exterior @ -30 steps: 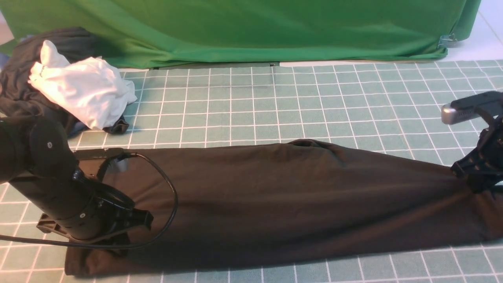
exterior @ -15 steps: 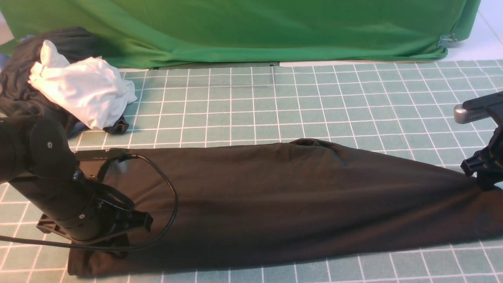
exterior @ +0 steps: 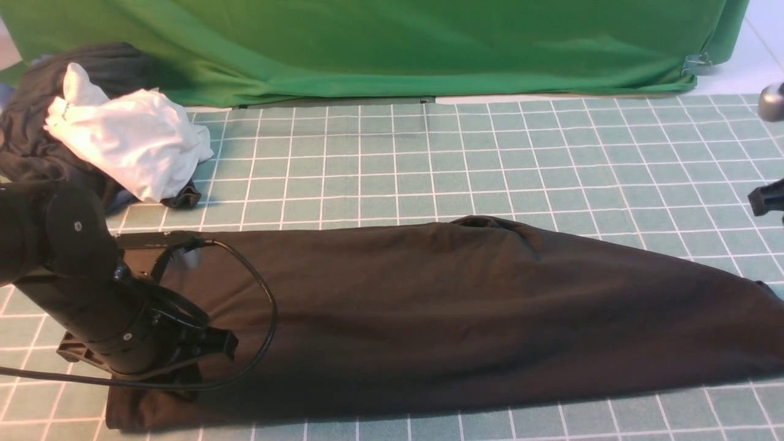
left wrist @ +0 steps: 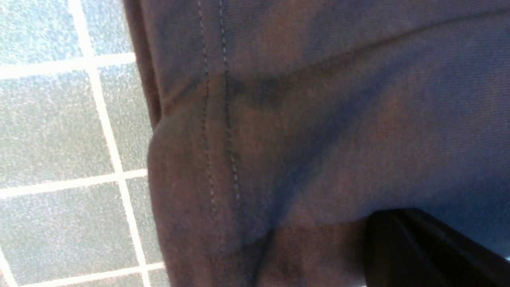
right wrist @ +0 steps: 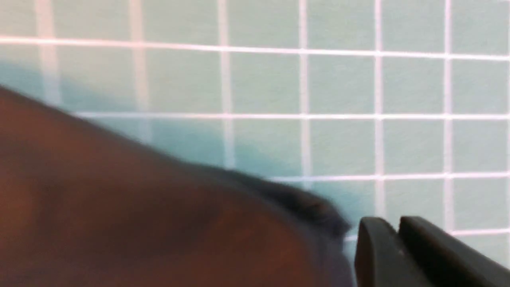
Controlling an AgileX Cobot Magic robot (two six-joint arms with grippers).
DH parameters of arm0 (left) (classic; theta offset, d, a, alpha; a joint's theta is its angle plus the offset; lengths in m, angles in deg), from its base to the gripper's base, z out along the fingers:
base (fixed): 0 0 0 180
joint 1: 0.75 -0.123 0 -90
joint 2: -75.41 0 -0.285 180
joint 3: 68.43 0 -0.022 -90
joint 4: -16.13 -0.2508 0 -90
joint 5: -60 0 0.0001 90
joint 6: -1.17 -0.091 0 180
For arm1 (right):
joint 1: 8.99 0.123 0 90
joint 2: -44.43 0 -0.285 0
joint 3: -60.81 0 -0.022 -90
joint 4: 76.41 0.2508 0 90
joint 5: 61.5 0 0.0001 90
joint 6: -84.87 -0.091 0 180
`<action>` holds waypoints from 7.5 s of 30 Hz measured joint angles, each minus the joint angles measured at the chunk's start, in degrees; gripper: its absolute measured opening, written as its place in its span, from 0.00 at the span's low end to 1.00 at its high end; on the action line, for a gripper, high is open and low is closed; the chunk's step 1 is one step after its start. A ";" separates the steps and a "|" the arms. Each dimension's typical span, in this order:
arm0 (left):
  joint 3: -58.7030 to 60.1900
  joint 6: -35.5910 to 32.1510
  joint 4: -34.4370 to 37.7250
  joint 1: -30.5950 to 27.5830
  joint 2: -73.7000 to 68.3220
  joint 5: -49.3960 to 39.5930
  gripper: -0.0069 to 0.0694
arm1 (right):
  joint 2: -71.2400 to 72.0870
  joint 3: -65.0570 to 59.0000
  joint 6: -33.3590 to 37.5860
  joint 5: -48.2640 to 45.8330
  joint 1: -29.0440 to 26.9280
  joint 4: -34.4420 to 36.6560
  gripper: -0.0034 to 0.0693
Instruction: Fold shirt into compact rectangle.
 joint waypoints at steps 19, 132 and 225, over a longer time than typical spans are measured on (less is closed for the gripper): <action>-1.92 0.17 1.66 0.00 0.00 -0.42 0.10 | -16.07 16.96 21.06 0.94 18.84 26.68 0.32; -1.60 -0.25 4.92 0.00 31.36 -8.76 0.10 | 4.34 -3.88 -3.37 -2.94 -8.60 -6.04 0.12; -4.63 12.26 -0.94 13.11 0.00 2.91 0.10 | -9.21 1.27 -1.47 1.44 40.52 15.15 0.07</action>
